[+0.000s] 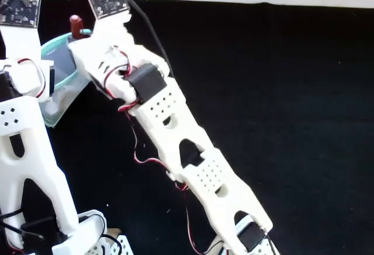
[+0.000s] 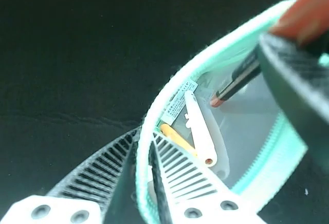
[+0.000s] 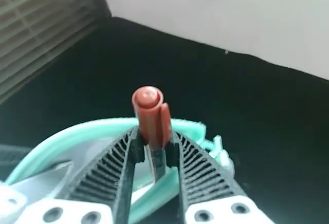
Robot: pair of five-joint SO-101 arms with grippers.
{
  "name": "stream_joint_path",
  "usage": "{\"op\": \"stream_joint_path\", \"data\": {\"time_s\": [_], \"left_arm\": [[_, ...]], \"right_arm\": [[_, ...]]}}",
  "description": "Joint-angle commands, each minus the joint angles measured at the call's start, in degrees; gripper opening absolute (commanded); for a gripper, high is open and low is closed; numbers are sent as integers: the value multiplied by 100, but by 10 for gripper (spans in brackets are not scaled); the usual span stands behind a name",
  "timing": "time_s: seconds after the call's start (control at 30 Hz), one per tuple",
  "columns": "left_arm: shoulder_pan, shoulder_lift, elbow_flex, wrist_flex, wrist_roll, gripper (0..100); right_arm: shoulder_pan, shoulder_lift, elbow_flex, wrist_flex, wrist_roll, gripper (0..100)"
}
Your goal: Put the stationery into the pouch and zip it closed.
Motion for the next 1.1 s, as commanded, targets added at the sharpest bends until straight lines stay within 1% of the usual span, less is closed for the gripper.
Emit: {"op": "stream_joint_path", "data": {"time_s": [0.0, 0.07, 0.13, 0.23, 0.3, 0.4, 0.47, 0.6, 0.77, 0.83, 0.9, 1.0, 1.07], "left_arm": [[-198, 215, 92, -26, 53, 7], [-198, 215, 101, -26, 53, 7], [-198, 215, 101, -26, 53, 7], [-198, 215, 101, -26, 44, 7], [-198, 215, 101, -26, 44, 7], [-198, 215, 110, -26, 44, 7], [-198, 215, 110, -18, 44, 7], [-189, 215, 110, 0, 44, 7], [-171, 215, 110, 0, 44, 7], [-171, 215, 110, 0, 44, 7], [-171, 215, 110, 9, 44, 7], [-171, 215, 110, 9, 44, 7], [-171, 215, 110, 9, 44, 7]], "right_arm": [[-189, -637, -488, 268, 88, 16], [-268, -778, -488, 523, 88, 74], [-338, -875, -488, 752, 88, 166], [-382, -963, -488, 796, 88, 289], [-365, -1024, -488, 769, 88, 325], [-259, -1174, -488, 752, 88, 326], [-66, -1341, -488, 602, 62, 326], [505, -1771, -488, 321, 44, 326], [1314, -2035, -462, 391, 44, 326], [1578, -1903, -435, 620, 44, 326], [1701, -1604, -435, 1068, 44, 326], [1666, -813, -470, 1604, 53, 326], [1490, -145, -488, 1666, 88, 326]]}}
